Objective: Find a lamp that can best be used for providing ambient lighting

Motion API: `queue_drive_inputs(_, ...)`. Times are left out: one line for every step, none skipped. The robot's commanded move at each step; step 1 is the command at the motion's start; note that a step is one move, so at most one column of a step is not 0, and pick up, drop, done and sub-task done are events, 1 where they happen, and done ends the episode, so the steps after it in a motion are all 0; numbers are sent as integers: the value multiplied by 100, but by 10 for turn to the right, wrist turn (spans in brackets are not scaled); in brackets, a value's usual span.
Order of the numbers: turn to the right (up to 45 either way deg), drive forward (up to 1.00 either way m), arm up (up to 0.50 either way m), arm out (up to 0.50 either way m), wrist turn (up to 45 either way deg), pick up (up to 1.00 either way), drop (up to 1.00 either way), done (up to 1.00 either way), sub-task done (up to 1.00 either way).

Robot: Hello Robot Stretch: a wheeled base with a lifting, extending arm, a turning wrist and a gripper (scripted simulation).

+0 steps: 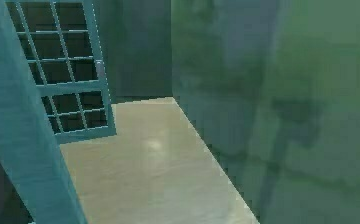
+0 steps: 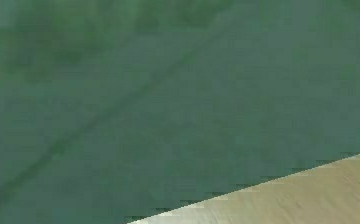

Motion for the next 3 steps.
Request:
queue_drive_inputs(180,0,0,0,0,0,0,0,0)
queue_drive_inputs(0,75,0,0,0,0,0,0,0)
queue_drive_inputs(-450,0,0,0,0,0,0,0,0)
